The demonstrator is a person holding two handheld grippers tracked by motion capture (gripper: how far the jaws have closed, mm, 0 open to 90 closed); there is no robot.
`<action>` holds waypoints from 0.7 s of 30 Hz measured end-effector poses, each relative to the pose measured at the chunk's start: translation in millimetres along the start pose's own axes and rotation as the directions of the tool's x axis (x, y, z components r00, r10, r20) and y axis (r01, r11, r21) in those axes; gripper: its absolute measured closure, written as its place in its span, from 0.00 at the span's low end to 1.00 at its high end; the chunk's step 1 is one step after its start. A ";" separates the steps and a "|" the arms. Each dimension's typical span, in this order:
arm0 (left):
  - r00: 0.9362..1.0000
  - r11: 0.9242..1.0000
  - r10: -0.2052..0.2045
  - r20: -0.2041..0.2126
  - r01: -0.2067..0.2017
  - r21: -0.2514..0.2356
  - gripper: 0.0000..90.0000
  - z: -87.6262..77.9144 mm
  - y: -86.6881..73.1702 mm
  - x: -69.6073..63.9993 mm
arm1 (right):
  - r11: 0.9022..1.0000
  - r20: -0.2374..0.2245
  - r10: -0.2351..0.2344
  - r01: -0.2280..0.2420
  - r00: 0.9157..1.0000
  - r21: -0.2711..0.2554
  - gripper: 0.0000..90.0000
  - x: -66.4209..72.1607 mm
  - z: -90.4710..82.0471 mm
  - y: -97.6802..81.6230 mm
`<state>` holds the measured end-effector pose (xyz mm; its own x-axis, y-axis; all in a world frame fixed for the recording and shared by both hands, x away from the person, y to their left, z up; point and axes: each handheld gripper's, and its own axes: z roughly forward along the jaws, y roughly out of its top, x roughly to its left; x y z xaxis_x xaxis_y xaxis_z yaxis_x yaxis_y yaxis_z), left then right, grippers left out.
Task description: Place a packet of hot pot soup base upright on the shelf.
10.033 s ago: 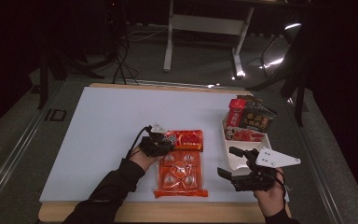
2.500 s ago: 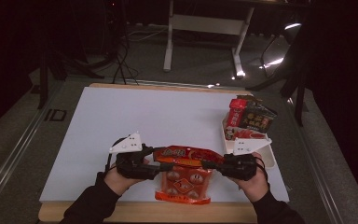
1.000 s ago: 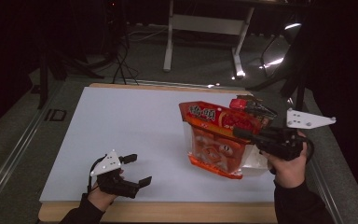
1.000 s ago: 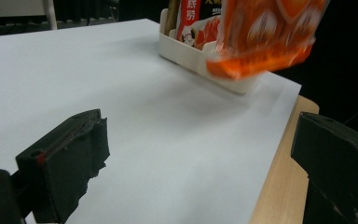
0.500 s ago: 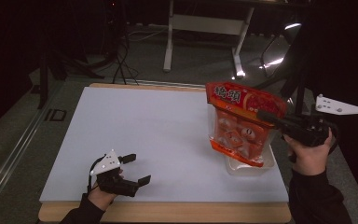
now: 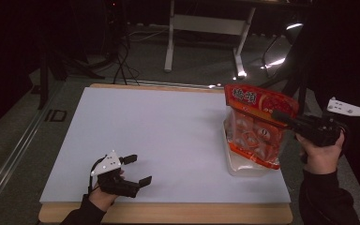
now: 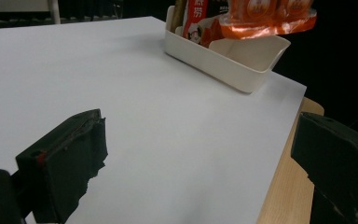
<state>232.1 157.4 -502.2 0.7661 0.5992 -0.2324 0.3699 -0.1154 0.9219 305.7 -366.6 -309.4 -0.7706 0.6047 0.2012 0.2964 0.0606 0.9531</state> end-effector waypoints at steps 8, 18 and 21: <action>1.000 1.000 -0.004 0.004 0.004 0.001 0.04 0.3 -0.3 0.1 | 0.999 0.019 0.047 -0.048 0.999 0.023 1.00 -16.0 8.4 -16.9; 1.000 1.000 -0.003 0.004 0.003 0.010 0.04 2.1 -1.8 0.4 | 0.995 0.014 0.093 -0.093 0.996 0.026 1.00 -28.7 16.6 -34.2; 1.000 1.000 -0.003 0.006 0.003 0.009 0.04 2.0 -1.8 0.7 | 0.994 0.019 0.100 -0.101 0.995 0.031 1.00 -31.3 19.1 -40.5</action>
<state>233.0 156.4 -504.6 0.7684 0.5946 -0.2368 0.3765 -0.1208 0.9185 328.5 -372.8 -358.5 -0.7259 0.6231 0.2912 0.3899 0.0240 0.9206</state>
